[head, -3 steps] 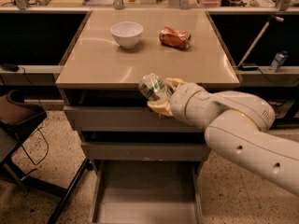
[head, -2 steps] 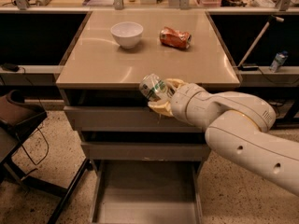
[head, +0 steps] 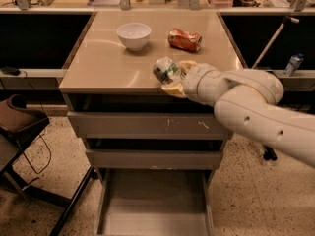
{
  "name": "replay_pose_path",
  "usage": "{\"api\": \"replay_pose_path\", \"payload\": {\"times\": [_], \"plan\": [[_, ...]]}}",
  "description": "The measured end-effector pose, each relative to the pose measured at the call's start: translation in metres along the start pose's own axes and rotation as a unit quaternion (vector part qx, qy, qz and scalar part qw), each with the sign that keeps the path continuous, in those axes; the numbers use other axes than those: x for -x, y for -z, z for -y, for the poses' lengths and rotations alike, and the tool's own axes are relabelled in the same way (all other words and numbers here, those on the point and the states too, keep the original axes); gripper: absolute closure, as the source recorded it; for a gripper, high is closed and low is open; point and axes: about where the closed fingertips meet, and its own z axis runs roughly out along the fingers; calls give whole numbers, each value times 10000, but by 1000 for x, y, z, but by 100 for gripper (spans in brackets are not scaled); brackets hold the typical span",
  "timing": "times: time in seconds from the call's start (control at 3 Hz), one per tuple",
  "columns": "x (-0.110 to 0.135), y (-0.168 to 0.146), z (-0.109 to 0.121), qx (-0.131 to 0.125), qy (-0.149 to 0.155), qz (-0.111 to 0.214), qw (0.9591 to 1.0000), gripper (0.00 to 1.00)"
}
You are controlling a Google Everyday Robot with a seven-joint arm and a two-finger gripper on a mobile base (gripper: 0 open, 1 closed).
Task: Pick 7up can from bottom drawer and place on counter
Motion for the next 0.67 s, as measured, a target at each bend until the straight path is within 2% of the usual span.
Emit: {"api": "replay_pose_path", "payload": {"times": [0.33, 0.67], "plan": [[18, -25, 72, -428, 174, -17, 9989, 100], [49, -33, 126, -743, 412, -109, 9963, 100]]}}
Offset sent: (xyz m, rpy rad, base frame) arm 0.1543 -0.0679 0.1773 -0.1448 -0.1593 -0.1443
